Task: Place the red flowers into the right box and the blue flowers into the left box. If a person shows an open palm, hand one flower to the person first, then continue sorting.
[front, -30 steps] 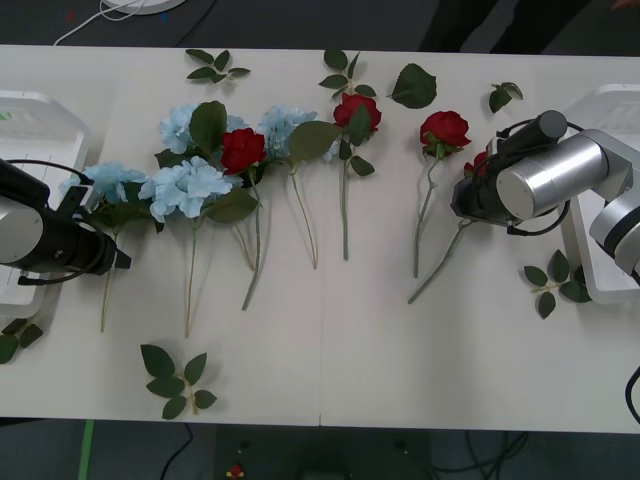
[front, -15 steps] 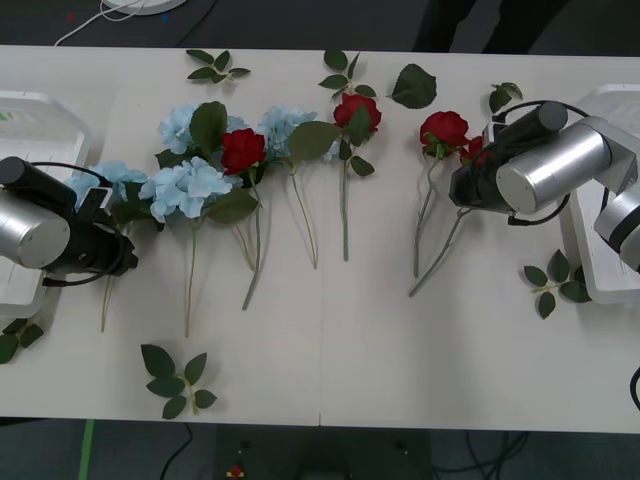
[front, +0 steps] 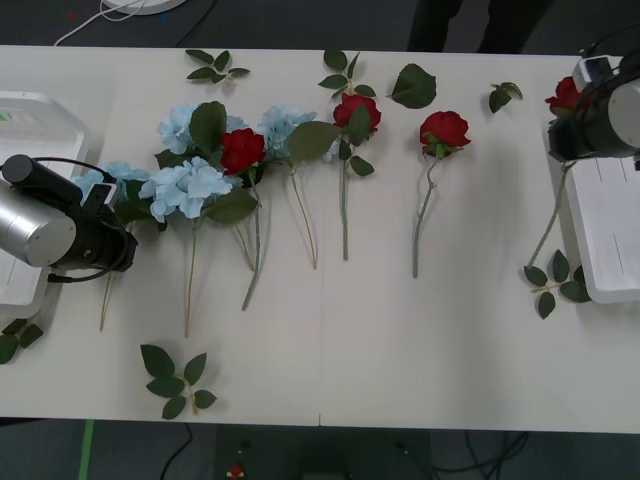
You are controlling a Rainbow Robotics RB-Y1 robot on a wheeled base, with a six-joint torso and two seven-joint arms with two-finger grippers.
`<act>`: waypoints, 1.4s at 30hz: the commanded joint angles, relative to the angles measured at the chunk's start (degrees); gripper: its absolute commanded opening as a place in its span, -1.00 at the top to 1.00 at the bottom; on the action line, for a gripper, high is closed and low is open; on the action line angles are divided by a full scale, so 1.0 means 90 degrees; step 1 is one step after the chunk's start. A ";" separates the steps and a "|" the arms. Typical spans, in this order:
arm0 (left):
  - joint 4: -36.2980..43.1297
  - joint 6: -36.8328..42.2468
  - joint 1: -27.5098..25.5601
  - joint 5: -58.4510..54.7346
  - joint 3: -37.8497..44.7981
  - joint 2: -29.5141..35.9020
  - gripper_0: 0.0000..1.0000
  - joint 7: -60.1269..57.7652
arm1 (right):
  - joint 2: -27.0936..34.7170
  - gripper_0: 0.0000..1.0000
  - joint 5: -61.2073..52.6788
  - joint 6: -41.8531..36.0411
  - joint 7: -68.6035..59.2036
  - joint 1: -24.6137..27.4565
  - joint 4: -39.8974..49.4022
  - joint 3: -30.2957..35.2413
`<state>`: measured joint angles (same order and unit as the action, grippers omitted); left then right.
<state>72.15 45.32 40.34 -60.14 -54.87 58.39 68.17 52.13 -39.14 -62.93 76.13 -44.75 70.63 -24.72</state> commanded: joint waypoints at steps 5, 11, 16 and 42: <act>0.0265 0.0199 0.0440 0.0003 0.0091 0.0338 1.00 -0.0338 | 0.1053 1.00 -0.0065 0.0030 0.0712 -0.0154 -0.0562 0.0070; 0.0939 0.1830 0.0615 -0.0173 0.1839 0.0875 1.00 -0.0241 | 0.1209 1.00 -0.0026 0.0831 0.1561 -0.0164 -0.1461 0.0061; 0.1144 0.3041 0.0615 -0.0046 0.3382 0.1022 1.00 0.0267 | 0.1190 1.00 0.0179 0.1534 0.2157 -0.0164 -0.1988 0.0051; -0.0839 0.0668 -0.2373 -0.0407 0.6126 0.1012 1.00 0.3040 | 0.1151 -1.00 -0.0524 0.2296 0.2196 -0.0164 -0.2301 -0.0310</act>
<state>64.77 55.05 23.11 -63.12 -1.68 64.36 97.51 60.15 -39.97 -42.09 97.18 -44.77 49.68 -27.51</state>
